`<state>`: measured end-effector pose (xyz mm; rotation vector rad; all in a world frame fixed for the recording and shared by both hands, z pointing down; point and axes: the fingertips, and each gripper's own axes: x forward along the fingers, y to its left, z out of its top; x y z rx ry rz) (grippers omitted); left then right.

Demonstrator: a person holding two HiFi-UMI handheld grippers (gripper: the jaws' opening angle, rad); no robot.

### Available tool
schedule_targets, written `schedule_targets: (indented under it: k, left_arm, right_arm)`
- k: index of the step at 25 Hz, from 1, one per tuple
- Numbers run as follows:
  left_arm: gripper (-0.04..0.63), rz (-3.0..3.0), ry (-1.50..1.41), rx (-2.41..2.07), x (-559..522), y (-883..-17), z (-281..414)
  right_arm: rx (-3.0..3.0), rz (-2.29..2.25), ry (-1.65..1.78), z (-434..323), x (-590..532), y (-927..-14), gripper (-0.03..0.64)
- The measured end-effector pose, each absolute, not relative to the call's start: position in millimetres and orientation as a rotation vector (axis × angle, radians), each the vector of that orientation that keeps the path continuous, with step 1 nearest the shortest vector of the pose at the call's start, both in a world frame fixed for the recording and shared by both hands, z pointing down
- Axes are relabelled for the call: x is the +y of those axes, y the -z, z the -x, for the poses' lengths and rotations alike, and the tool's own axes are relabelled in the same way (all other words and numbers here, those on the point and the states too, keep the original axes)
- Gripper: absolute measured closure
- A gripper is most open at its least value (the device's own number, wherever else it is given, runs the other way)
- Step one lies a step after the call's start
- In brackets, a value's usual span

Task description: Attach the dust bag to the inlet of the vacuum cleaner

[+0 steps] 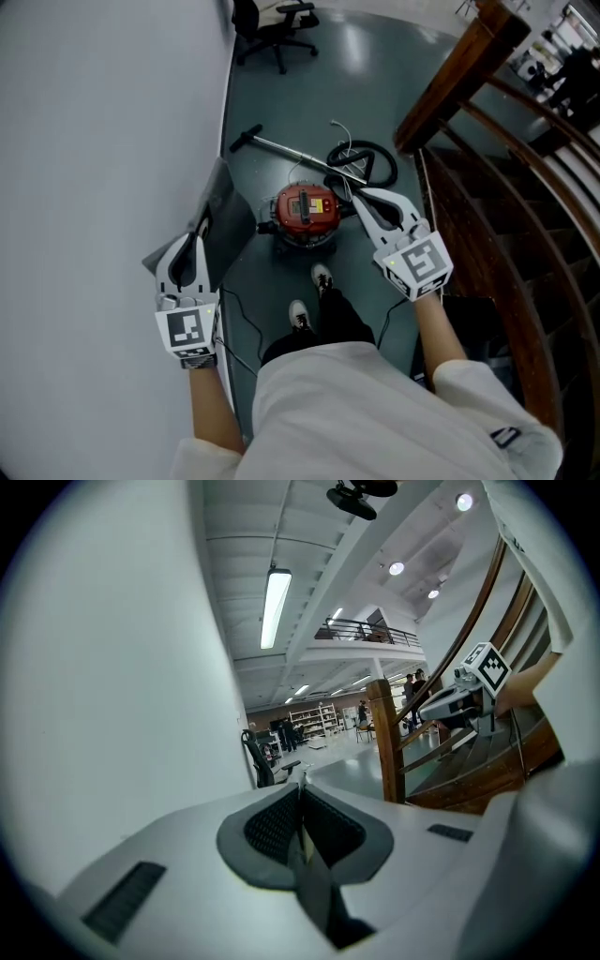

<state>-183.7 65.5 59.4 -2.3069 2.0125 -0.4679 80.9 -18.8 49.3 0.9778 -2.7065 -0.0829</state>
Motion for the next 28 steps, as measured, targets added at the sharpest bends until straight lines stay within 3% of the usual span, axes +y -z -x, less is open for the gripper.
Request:
schedule_targets:
  k: [28]
  left_arm:
    - [0.577, 2.286, 0.523, 2.274, -27.7, -249.7, 222.7]
  right_arm:
    - [-2.586, -0.757, -0.25, -45.5, -115.9, -278.1, 0.586]
